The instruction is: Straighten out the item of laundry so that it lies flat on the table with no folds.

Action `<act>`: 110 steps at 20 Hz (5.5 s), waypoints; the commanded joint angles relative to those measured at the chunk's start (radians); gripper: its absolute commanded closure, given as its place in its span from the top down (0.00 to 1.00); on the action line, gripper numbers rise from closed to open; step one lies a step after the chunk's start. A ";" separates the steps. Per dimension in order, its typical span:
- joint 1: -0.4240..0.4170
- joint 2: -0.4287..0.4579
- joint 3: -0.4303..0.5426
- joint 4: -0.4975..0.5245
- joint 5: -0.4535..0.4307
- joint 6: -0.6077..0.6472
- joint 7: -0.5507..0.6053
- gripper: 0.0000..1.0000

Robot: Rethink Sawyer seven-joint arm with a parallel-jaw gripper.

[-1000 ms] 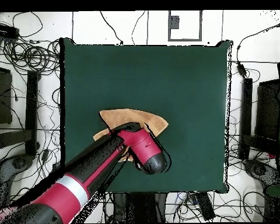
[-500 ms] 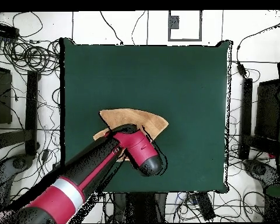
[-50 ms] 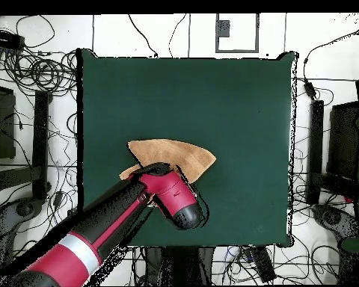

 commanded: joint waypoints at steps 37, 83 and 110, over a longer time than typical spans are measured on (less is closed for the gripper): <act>-0.043 0.083 0.222 -0.087 0.109 0.155 -0.188 1.00; 0.152 -0.101 0.155 0.042 0.045 -0.113 0.150 1.00; 0.192 -0.114 0.156 0.000 0.283 0.406 -0.104 1.00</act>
